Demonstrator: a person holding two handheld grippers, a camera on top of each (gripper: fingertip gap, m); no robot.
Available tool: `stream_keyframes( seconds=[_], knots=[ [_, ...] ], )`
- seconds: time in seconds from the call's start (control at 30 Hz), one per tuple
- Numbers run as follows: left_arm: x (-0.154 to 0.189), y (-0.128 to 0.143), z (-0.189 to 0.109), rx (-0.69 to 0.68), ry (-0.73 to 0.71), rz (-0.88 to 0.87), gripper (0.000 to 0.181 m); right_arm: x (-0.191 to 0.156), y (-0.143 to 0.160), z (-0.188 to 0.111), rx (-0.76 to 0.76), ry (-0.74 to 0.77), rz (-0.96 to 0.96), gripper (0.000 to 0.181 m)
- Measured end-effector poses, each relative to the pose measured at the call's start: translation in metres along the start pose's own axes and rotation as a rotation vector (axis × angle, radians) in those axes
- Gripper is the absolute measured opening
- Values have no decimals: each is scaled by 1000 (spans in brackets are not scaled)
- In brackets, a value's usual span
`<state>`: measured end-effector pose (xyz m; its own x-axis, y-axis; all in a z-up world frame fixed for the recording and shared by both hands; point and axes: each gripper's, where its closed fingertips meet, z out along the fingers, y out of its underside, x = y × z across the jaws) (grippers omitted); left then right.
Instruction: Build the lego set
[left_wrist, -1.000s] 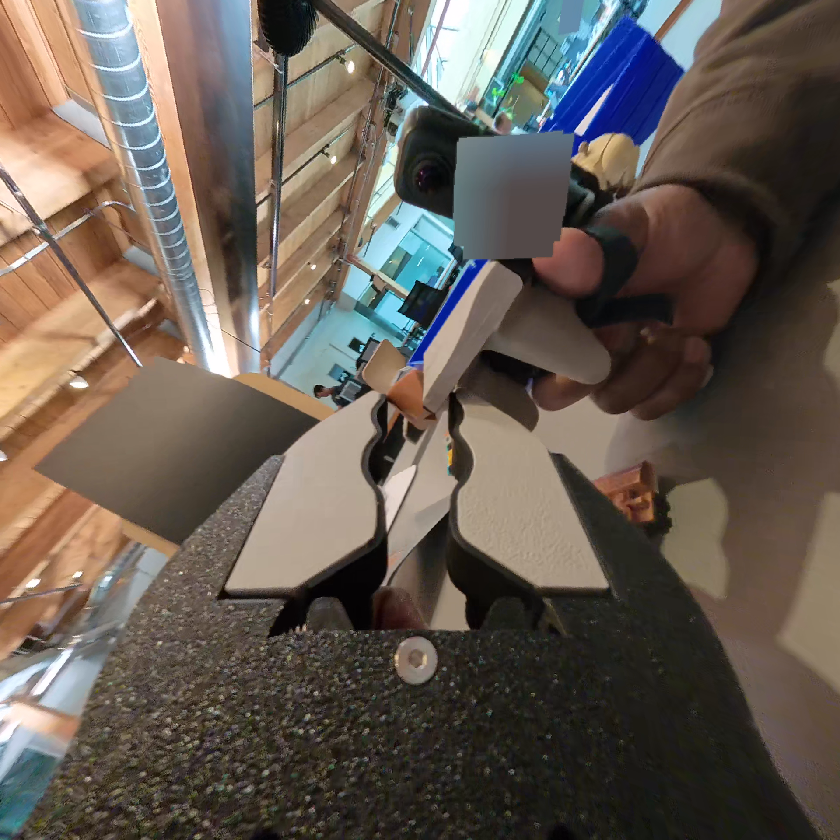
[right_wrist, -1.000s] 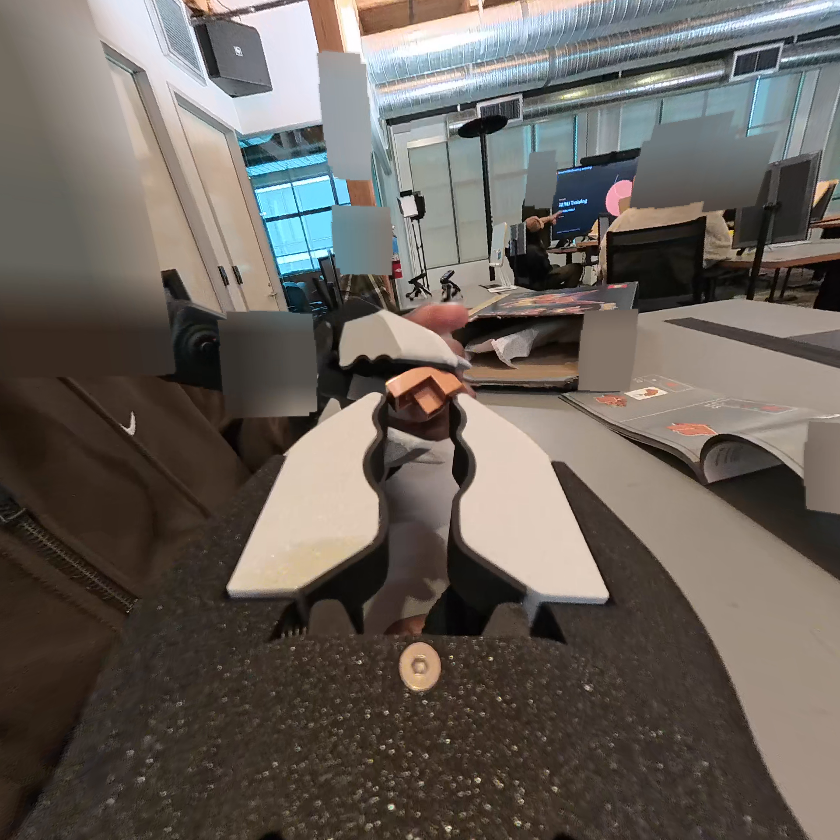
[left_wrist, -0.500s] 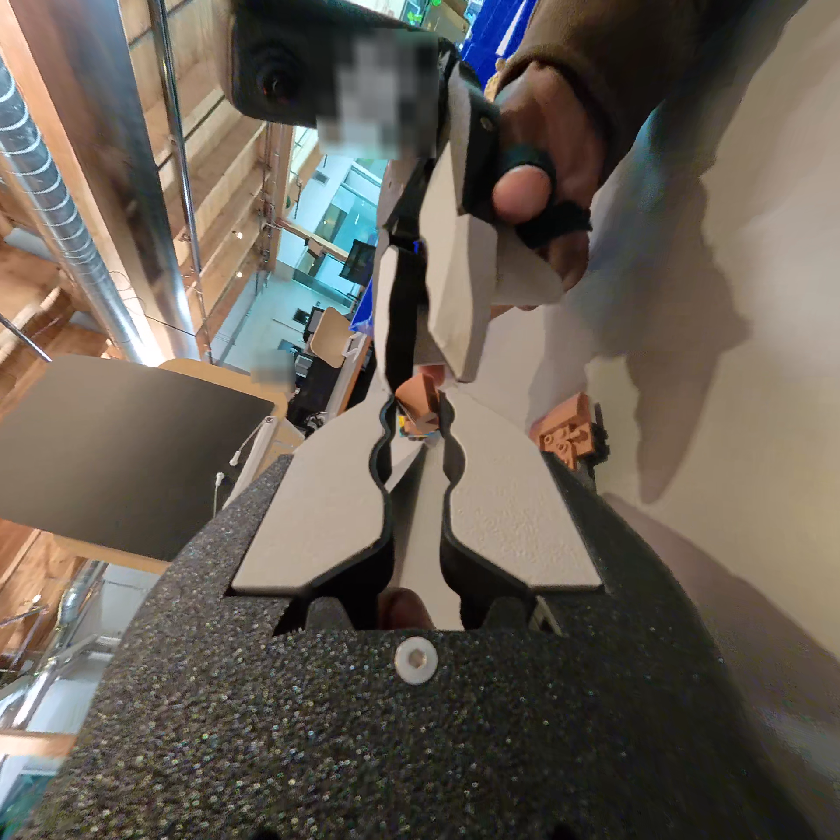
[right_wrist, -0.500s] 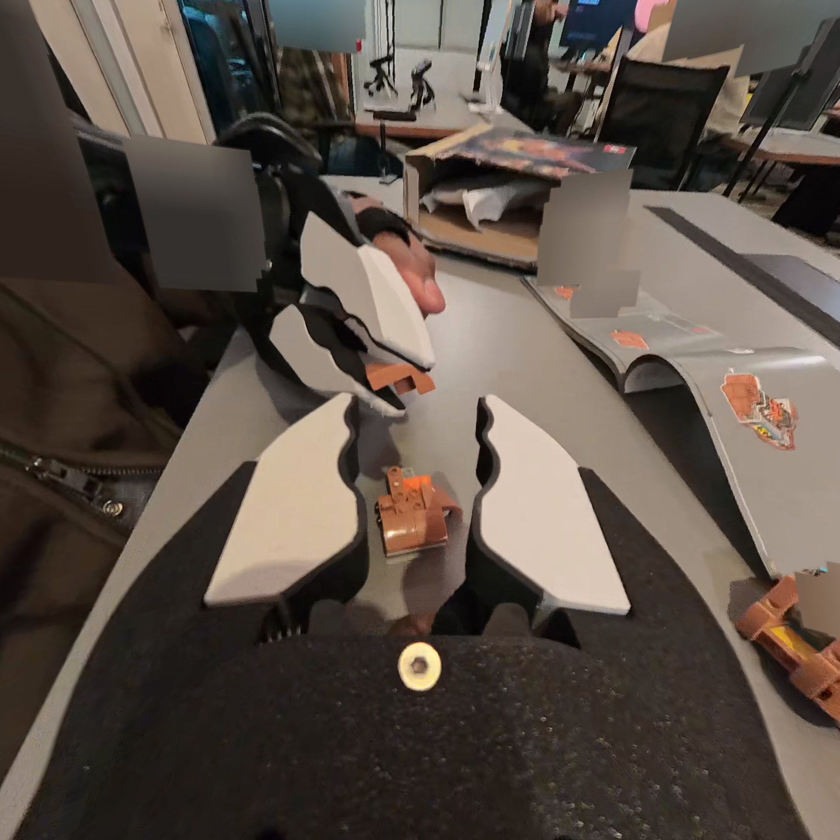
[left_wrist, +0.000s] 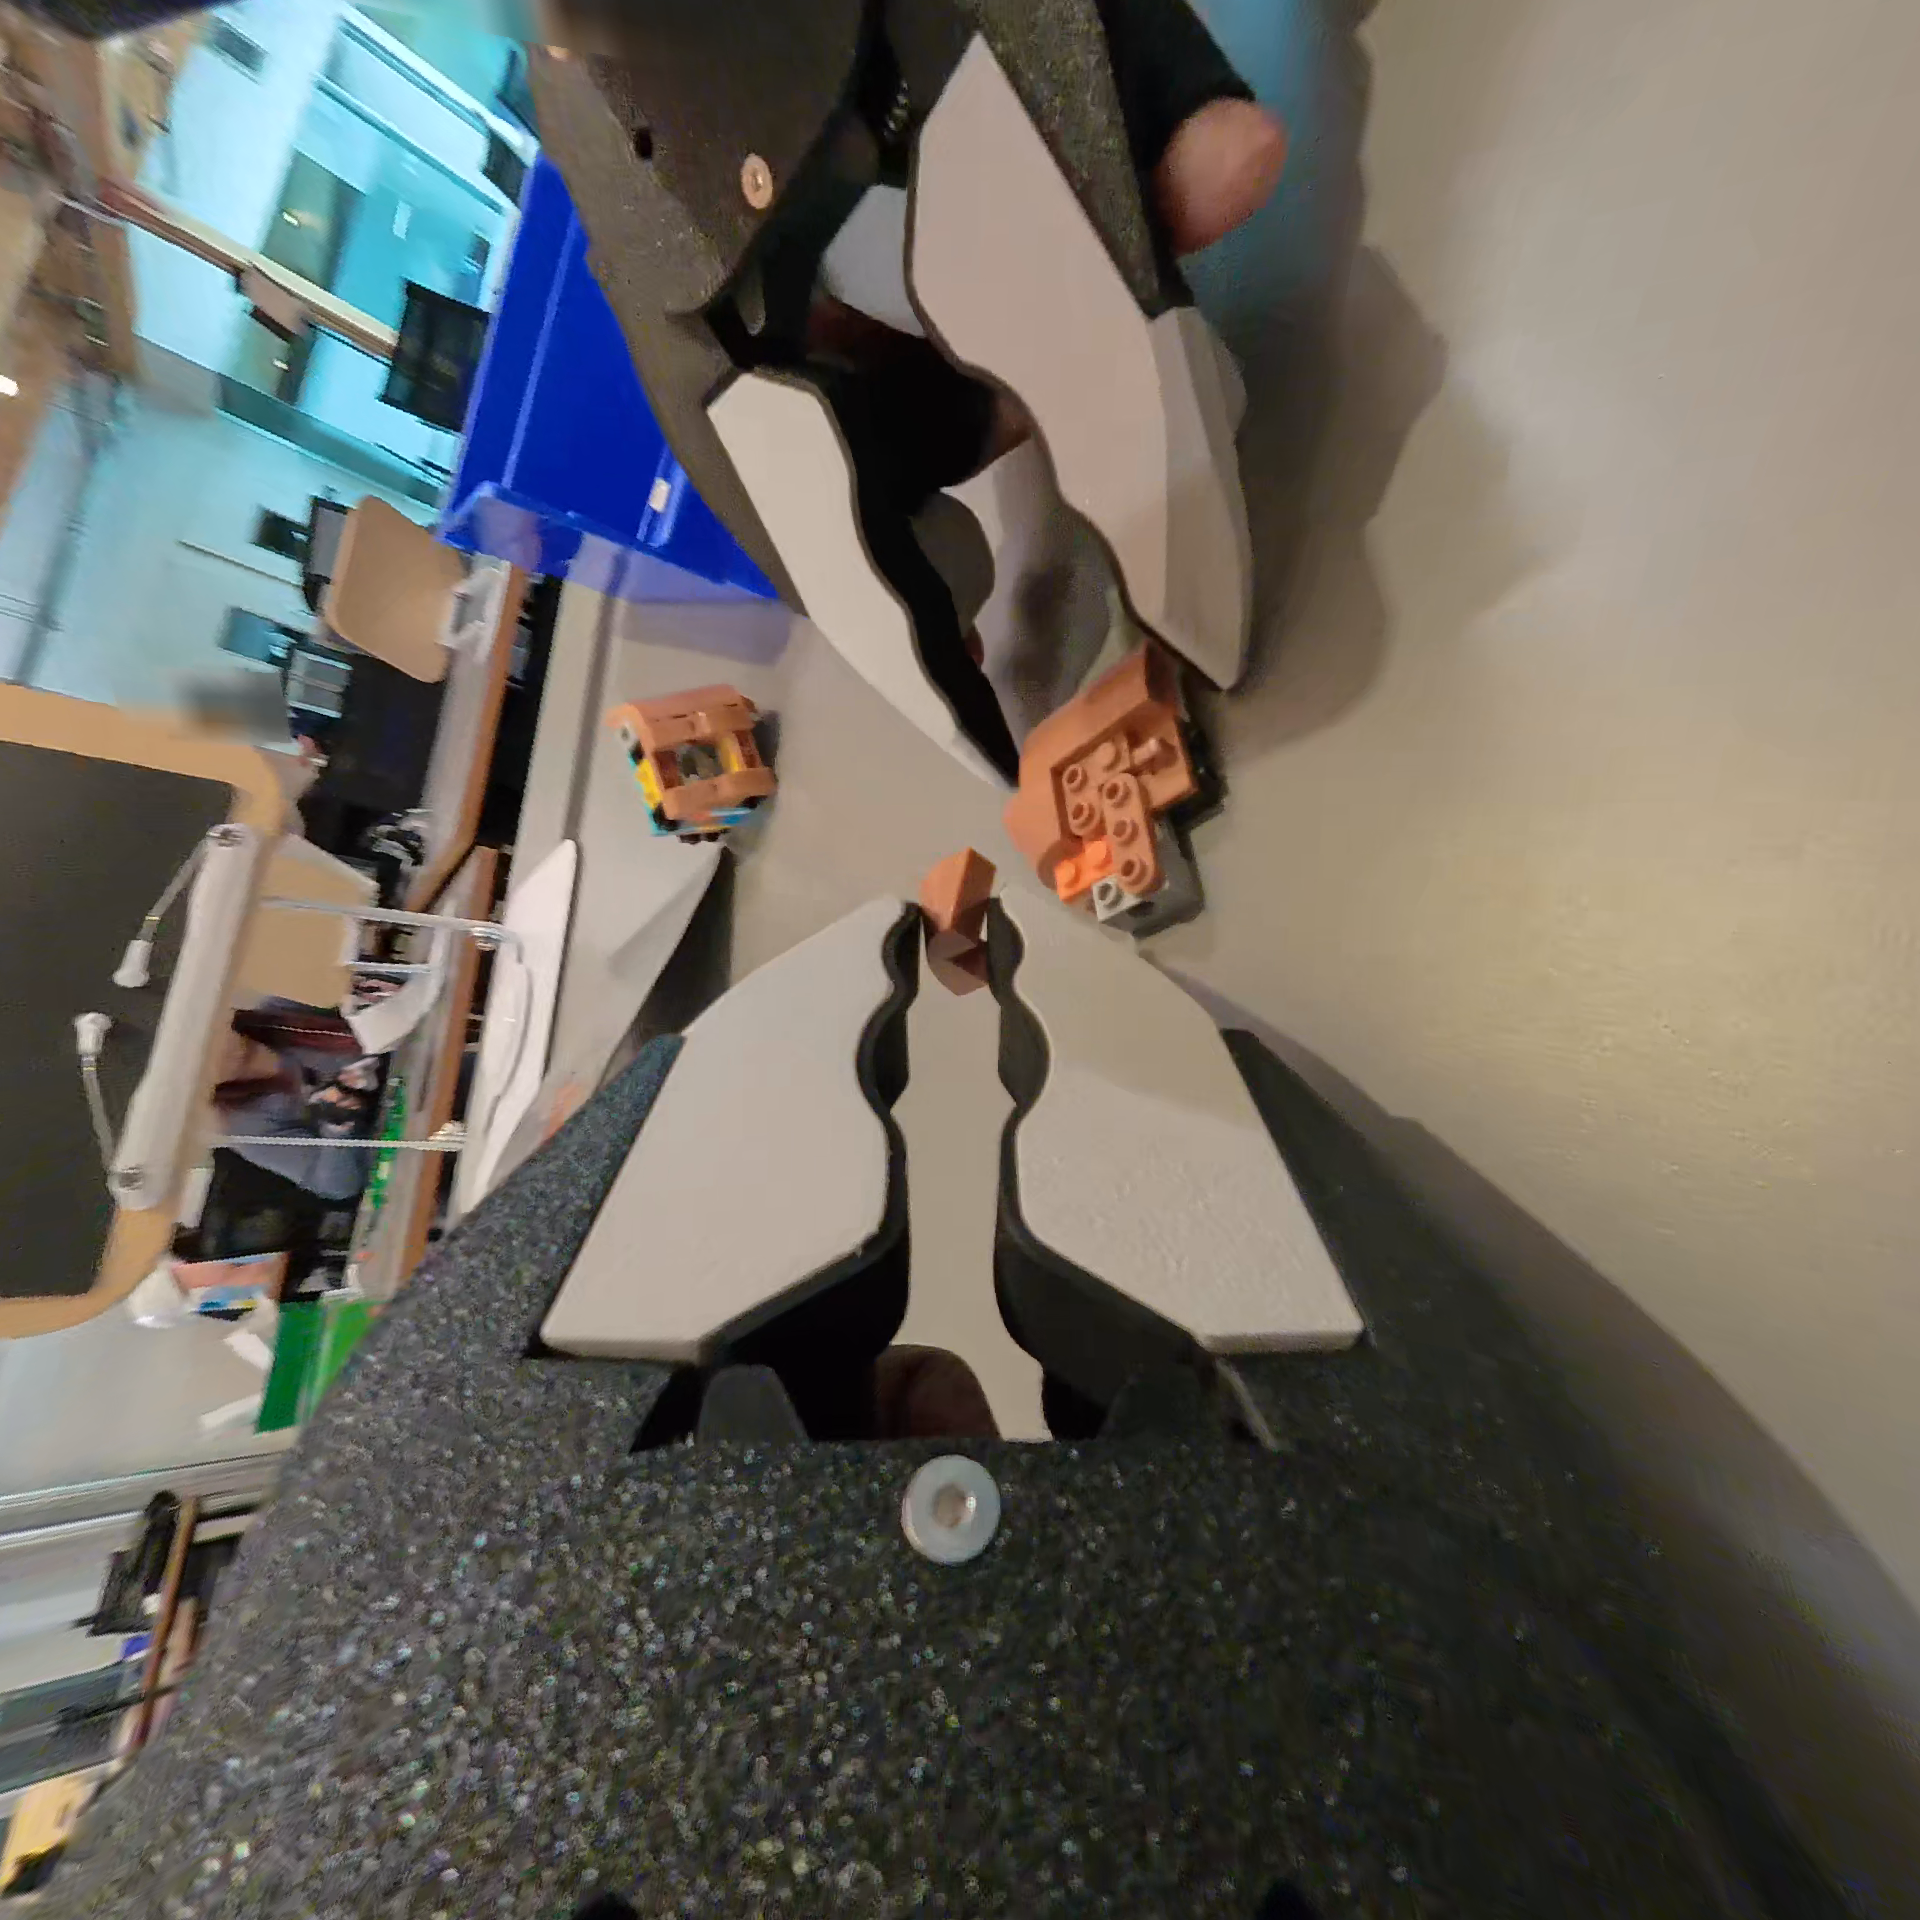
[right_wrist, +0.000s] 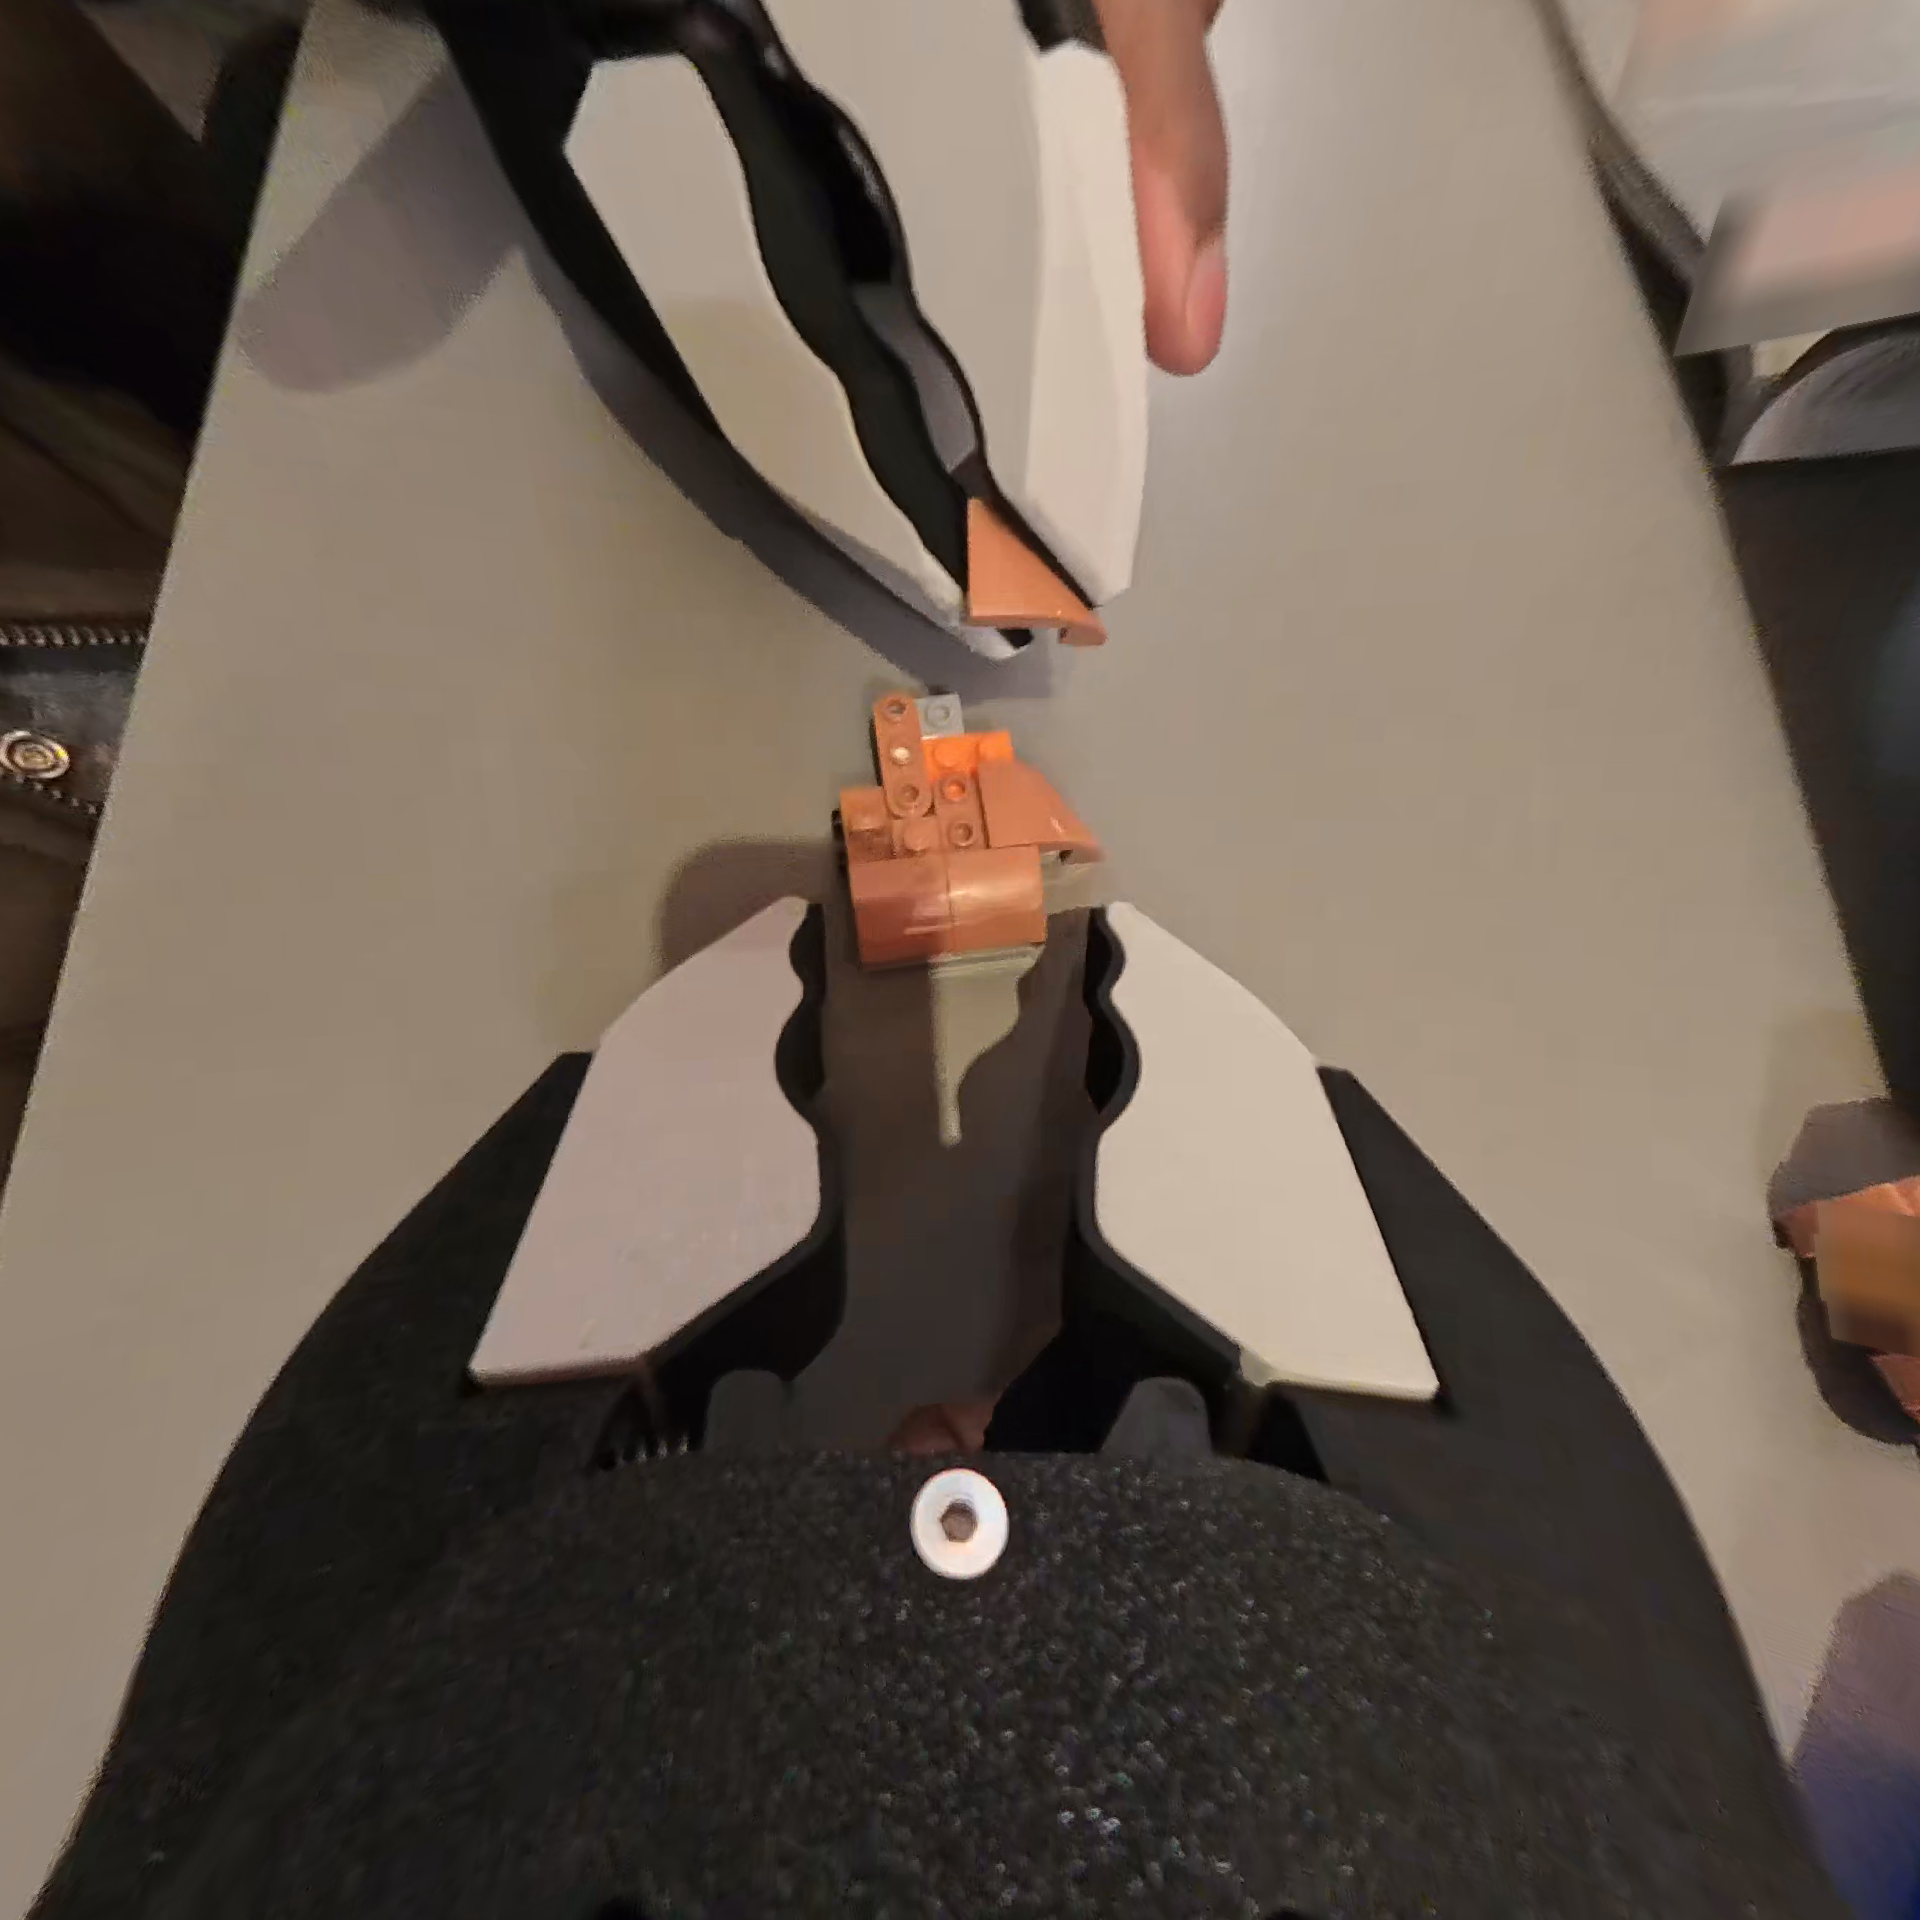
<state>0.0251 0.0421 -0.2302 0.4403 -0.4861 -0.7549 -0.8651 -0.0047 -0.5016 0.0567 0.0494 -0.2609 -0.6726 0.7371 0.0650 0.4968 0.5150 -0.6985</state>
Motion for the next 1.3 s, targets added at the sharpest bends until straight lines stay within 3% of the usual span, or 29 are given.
stream_keyframes(
  seconds=[0.27,0.43,0.63,0.83,0.9,1.0,1.1,1.3],
  knots=[
    [10,8,1,-43,158,-49,11,-5,-2,4,-16,-33,26,35],
    [0,6,-5,3,156,-159,13,-4,-2,3,-10,-19,15,35],
    [1,30,-24,-35,267,-367,29,-7,-3,2,4,-27,-10,35],
    [8,42,-20,-109,322,-387,32,-6,-4,0,16,-16,-22,37],
    [12,46,-14,-147,346,-372,31,-5,-5,-2,24,-7,-30,38],
    [14,46,-9,-167,373,-390,14,-3,-9,-6,53,13,-57,39],
    [12,44,-5,-170,378,-438,12,3,-15,-11,87,67,-127,40],
    [5,21,-3,-47,467,-736,0,12,-32,-22,181,220,-341,39]
  ],
)
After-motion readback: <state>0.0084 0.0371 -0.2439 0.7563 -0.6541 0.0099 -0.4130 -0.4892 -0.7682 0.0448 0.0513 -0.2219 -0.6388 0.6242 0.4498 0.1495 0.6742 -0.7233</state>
